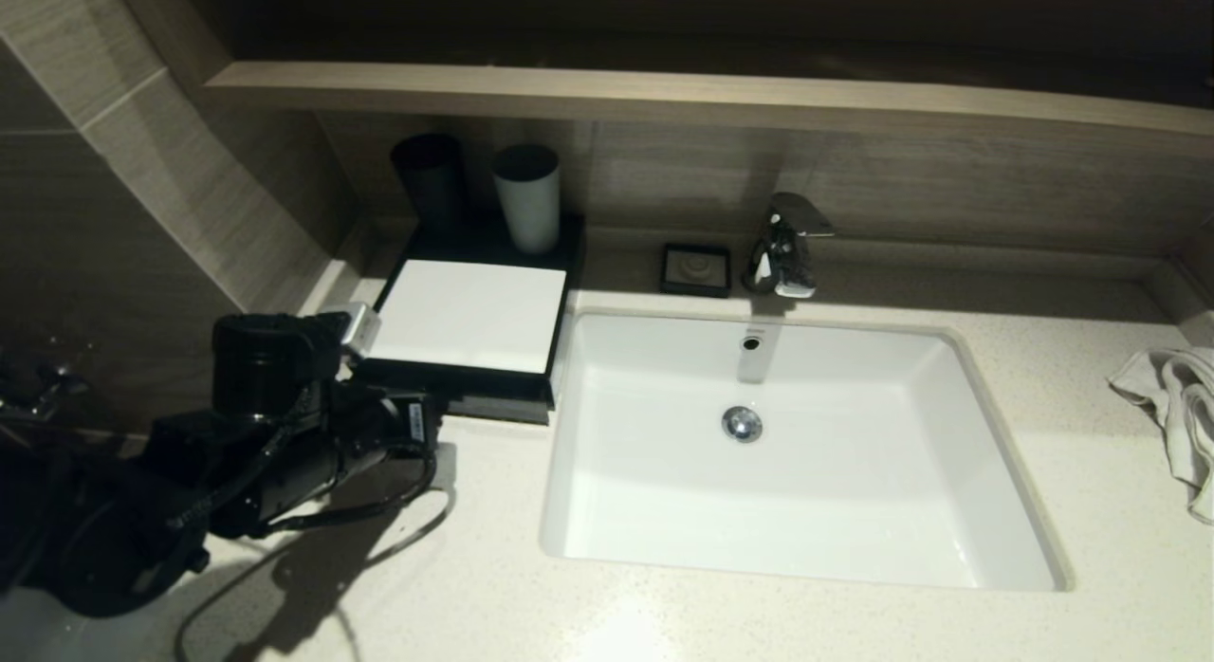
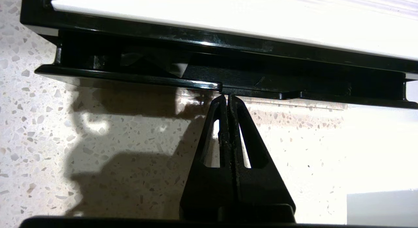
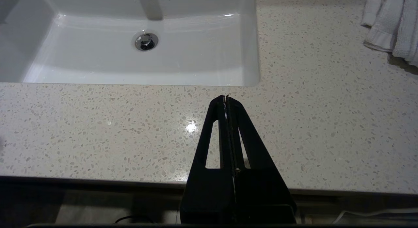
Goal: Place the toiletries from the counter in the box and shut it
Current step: Close the drawer
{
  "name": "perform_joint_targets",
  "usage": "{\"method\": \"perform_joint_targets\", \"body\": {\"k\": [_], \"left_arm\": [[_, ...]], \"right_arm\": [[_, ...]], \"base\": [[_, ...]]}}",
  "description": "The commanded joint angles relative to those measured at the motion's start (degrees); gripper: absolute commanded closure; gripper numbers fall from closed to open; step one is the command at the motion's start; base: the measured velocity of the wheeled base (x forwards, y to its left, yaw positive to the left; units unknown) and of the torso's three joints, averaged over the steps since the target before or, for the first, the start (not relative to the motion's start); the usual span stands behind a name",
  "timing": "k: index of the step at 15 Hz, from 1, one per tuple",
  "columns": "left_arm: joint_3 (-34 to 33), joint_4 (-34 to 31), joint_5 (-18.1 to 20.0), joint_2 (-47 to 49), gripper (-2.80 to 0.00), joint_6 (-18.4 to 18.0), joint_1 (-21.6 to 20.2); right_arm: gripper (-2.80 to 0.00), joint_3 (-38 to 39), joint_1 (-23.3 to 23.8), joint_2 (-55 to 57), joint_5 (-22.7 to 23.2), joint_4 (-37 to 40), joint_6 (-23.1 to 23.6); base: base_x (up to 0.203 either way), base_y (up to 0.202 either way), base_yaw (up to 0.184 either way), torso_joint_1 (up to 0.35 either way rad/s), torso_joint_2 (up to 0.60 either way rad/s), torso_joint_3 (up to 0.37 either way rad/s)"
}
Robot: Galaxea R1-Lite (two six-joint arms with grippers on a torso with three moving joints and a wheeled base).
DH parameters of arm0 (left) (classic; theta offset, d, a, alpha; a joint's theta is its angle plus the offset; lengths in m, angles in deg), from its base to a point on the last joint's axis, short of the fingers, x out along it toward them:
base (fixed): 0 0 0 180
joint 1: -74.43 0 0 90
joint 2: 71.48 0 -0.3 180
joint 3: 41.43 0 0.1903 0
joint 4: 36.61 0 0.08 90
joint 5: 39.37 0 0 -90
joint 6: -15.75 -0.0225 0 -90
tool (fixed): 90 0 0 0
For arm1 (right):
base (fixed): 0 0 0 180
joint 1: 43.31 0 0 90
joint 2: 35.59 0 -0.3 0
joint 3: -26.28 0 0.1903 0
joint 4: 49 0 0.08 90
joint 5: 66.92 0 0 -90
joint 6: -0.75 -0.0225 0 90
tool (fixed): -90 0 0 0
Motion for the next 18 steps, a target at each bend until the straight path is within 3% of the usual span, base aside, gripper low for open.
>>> {"method": "perform_joint_targets", "body": {"k": [1,18], "left_arm": [[0.1,0.4,-0.1,0.9,0.00,0.1,0.0],[0.5,2.4,-0.2,1.9,0.00,1.0,0.0]], "right_arm": [[0.00,0.0,0.0,0.1,0.0,0.0,0.0],[0.00,0.0,0.0,0.1,0.0,0.0,-0.1]], "base": [[0.000,0.000,0.000,0.000,0.00,0.000],[0.000,0.000,0.000,0.000,0.00,0.000]]}}
